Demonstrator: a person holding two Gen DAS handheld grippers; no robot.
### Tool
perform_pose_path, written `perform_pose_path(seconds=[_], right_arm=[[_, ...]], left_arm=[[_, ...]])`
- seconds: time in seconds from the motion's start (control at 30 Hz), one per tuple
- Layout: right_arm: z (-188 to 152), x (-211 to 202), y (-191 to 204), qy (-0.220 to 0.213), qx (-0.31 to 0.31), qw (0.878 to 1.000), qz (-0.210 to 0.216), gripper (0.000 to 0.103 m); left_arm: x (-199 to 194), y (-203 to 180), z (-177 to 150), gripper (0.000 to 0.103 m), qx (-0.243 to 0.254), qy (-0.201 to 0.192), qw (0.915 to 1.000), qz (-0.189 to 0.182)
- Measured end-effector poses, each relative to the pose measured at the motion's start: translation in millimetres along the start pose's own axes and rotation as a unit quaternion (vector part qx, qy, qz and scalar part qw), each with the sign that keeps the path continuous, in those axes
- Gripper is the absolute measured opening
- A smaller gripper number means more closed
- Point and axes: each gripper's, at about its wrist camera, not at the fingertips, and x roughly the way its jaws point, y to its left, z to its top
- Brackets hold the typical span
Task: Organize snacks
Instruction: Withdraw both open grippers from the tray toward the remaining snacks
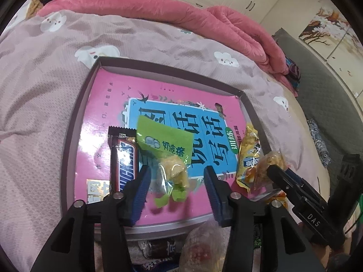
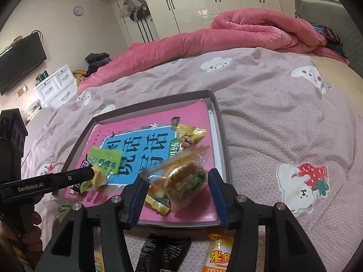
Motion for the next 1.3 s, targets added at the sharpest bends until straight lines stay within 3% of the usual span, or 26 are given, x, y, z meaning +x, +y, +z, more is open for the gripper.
perform_pose_path(seconds=[0.17, 0.77, 0.87, 1.3], right_arm=[[1.0, -3.9, 1.5, -0.006, -0.001, 1.000, 0.006, 0.057], [7.8, -23.6, 0.3, -0.041, 0.004, 0.999, 0.015, 0.064], [8.9, -28.6, 0.6, -0.050, 0.004, 0.999, 0.017, 0.066], [11.1, -43.1, 1.3, -0.068, 0.002, 0.997, 0.023, 0.071]], left_arm=[[-11.8, -2.7, 0.0, 0.059, 0.003, -0.009, 0.9999, 0.002], [-49.4, 0.1, -2.7, 0.061, 0.004, -0.037, 0.9991, 0.017], [-54.4, 1.6, -1.8, 0.075, 0.003, -0.041, 0.9989, 0.021], [-73.4, 10.1, -2.7, 0.075, -0.006, -0.054, 0.9980, 0.033]])
